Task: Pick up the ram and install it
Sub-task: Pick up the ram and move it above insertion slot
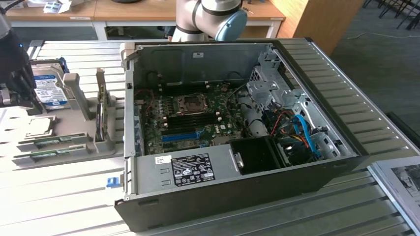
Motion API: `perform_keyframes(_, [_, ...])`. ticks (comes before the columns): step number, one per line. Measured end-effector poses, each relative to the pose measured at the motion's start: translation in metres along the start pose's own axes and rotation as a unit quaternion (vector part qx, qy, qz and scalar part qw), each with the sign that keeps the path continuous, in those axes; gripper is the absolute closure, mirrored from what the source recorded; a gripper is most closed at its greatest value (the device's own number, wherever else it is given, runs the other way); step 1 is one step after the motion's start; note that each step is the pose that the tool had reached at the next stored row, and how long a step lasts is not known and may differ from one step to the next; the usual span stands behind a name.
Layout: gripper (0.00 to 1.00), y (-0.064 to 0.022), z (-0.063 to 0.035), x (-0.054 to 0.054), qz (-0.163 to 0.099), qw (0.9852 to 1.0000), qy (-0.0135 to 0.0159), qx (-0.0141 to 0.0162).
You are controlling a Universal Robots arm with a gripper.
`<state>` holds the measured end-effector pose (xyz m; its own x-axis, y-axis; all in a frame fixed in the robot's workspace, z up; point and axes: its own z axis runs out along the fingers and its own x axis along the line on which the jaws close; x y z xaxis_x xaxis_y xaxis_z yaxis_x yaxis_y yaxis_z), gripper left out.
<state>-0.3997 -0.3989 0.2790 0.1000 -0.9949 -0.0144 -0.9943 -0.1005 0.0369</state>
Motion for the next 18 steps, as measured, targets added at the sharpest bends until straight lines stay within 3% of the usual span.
perform_keyframes(6, [0.90, 0.0000, 0.0006, -0.0001, 0.021, 0.9998, -0.0008, 0.0004])
perform_keyframes(18, [0.90, 0.0000, 0.0006, 0.0000, 0.022, 0.9998, -0.0009, 0.0004])
